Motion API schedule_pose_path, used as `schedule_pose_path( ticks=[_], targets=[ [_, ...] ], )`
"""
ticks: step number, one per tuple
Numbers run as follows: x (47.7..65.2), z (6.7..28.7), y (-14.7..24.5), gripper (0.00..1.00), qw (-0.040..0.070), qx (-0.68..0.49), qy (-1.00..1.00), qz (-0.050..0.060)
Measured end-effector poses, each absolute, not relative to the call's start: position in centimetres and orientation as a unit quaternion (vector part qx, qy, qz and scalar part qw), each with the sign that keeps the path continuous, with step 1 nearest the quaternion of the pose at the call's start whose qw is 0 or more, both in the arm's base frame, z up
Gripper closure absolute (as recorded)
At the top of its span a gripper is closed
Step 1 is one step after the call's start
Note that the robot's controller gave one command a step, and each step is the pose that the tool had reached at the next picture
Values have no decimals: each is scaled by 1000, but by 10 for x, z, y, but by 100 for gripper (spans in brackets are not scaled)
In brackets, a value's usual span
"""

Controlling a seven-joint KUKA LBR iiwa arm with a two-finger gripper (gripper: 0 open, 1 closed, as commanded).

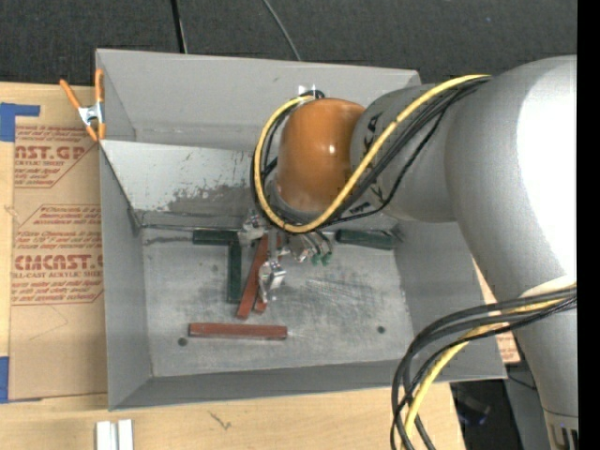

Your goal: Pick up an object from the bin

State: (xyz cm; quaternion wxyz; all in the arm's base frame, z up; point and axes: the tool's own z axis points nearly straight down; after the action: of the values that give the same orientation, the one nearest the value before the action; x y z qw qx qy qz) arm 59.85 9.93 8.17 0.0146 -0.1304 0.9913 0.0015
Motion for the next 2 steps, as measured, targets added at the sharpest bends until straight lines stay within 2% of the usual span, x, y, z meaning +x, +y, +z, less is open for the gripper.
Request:
schedule_pose_path(
  ticks=[1, 2],
  targets=[
    [547, 82, 112, 100, 16, -342, 940, -4],
    [547, 82, 112, 100, 16, -342, 940, -4]
  ],
)
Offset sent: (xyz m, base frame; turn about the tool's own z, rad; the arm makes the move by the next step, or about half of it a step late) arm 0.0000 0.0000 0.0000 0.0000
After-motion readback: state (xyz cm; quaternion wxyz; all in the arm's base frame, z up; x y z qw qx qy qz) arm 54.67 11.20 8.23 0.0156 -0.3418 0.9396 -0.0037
